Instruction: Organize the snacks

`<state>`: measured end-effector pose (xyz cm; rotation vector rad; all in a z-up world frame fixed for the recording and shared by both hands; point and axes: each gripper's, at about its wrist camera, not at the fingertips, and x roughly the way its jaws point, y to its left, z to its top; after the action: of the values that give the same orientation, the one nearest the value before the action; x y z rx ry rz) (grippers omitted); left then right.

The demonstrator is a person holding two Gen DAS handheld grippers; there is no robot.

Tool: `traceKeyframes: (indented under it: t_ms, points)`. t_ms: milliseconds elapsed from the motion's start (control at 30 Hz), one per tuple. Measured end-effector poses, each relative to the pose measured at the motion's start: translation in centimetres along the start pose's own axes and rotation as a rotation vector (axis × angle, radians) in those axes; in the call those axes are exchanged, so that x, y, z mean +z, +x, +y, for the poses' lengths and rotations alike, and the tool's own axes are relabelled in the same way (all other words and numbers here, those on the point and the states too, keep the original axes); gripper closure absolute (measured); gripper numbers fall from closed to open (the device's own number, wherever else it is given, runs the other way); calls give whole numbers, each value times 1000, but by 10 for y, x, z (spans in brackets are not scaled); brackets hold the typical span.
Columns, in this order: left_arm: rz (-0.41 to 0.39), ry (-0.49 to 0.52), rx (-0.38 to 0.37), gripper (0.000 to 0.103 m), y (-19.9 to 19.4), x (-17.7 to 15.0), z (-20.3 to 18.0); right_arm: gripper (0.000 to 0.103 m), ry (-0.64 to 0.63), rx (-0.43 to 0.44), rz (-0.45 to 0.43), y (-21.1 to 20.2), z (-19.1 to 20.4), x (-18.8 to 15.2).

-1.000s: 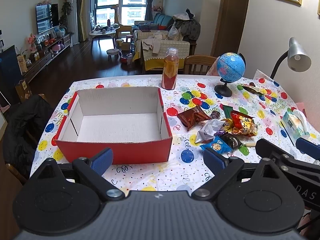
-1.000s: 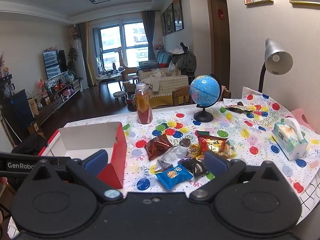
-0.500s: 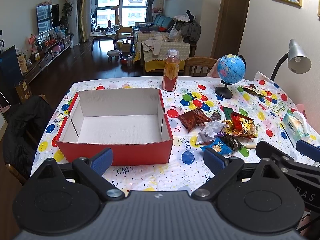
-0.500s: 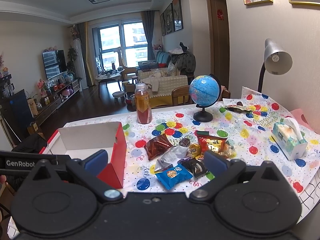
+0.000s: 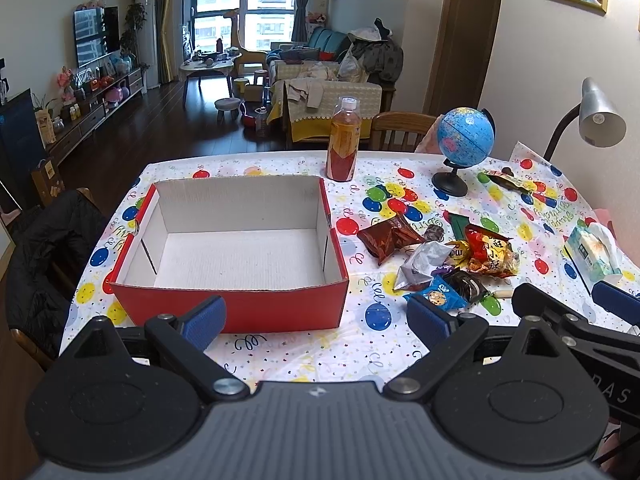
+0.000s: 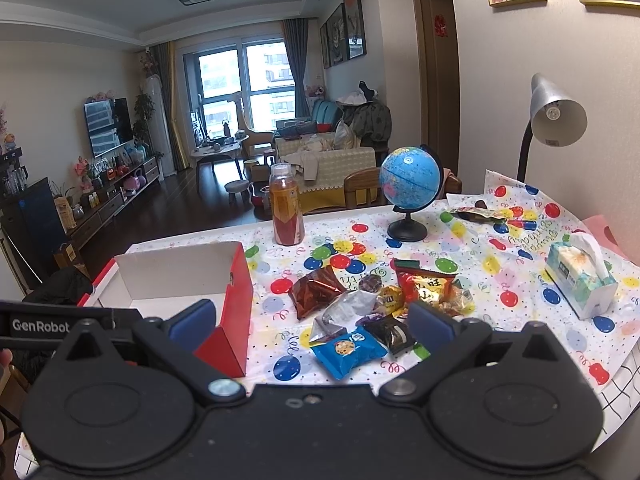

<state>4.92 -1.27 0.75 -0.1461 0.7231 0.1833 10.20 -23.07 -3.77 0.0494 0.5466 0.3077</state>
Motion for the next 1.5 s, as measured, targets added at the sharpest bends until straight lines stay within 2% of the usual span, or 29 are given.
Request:
traceKeyframes:
  t_ms: [267, 467, 767, 1033, 1267, 1500]
  points:
    - [32, 15, 1, 5, 27, 8, -12, 1, 20, -26, 30, 18, -11, 2]
    - [59, 46, 3, 5, 61, 15, -36, 1, 55, -63, 67, 44, -45, 4]
    - [114, 104, -13, 5, 121, 24, -80, 5, 24, -86, 157, 97, -97, -1]
    - [185, 149, 1, 5, 174, 20, -112, 8, -24, -23, 229, 146, -122, -2]
    - [264, 167, 33, 6, 215, 13, -127, 16, -71, 35, 317, 190, -134, -8]
    - [318, 193, -6, 6, 248, 6, -132, 21, -34, 107, 416, 228, -154, -12]
